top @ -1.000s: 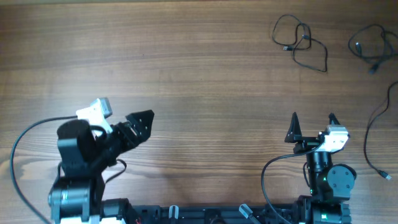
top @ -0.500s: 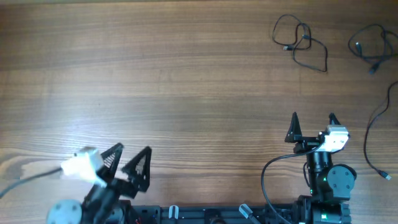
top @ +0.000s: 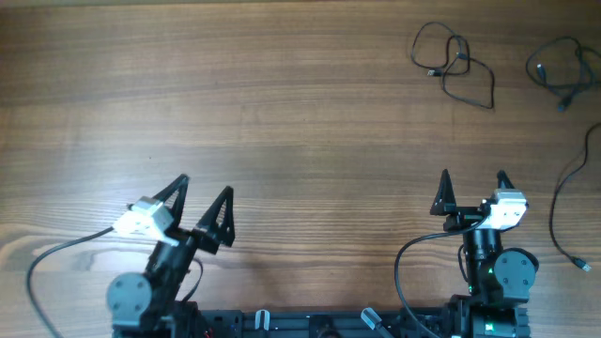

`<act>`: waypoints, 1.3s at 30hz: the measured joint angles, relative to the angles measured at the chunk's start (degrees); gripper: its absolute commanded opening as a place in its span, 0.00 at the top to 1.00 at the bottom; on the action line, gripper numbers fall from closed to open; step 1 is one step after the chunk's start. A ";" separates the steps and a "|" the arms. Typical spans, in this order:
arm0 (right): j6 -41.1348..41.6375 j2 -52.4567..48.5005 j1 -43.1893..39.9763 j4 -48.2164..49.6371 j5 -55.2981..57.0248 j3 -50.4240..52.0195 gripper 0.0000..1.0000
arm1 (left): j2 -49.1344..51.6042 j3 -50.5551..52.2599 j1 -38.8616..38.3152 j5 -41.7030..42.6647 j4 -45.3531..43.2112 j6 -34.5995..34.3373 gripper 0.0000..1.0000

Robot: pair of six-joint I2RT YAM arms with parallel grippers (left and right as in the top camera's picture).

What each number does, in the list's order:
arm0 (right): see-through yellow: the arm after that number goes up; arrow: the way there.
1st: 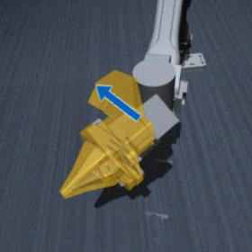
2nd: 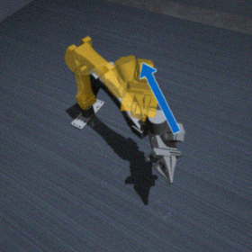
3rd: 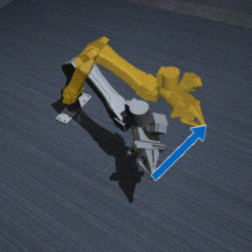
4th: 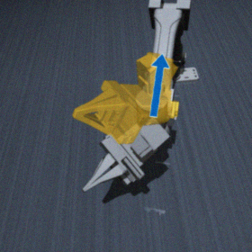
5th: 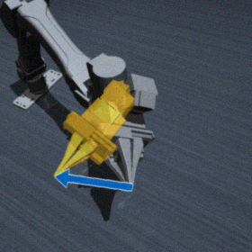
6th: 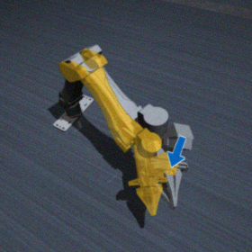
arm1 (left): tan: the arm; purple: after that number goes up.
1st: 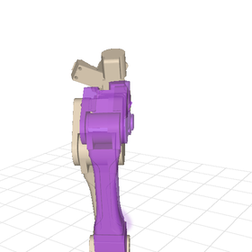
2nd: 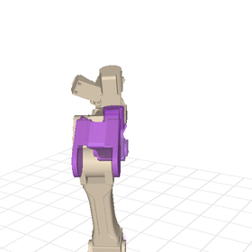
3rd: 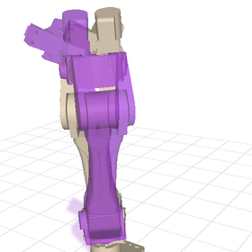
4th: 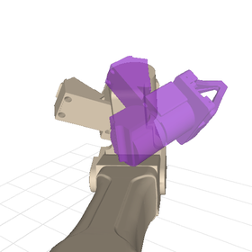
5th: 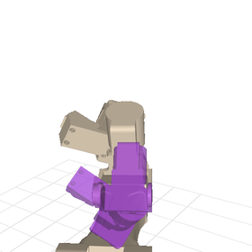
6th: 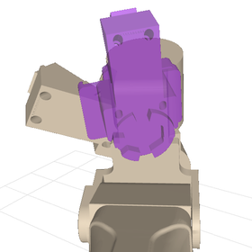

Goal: Untangle cables

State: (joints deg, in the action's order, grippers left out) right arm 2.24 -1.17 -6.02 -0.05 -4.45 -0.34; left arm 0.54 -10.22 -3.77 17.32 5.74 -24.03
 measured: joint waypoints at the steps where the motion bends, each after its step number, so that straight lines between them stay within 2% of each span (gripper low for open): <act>1: 0.00 0.02 0.00 -0.02 0.00 0.00 0.00 | 0.00 2.05 0.00 -0.42 -2.23 0.13 0.00; 5: 0.00 0.02 0.00 -0.02 0.00 0.00 0.00 | 0.00 7.76 -1.03 -5.22 -5.18 0.48 0.00; 13: 0.00 0.02 0.00 0.00 0.00 0.00 0.00 | -0.02 9.44 -1.75 -13.90 -3.91 3.43 0.00; 15: 0.00 0.02 0.00 0.00 0.00 0.00 0.00 | 0.00 9.51 -1.75 -14.27 -1.57 5.99 0.00; 22: 0.00 0.02 0.00 0.00 0.00 0.00 0.00 | -0.02 9.53 -1.75 -14.27 -1.62 12.85 0.00; 39: 0.00 0.02 0.00 -0.02 0.00 0.00 0.00 | -0.02 9.53 -1.73 -13.81 -1.64 17.38 0.00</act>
State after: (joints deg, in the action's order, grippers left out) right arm 2.24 -1.15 -6.02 -0.08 -4.45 -0.34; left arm 0.51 -0.69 -5.50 3.51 4.10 -6.66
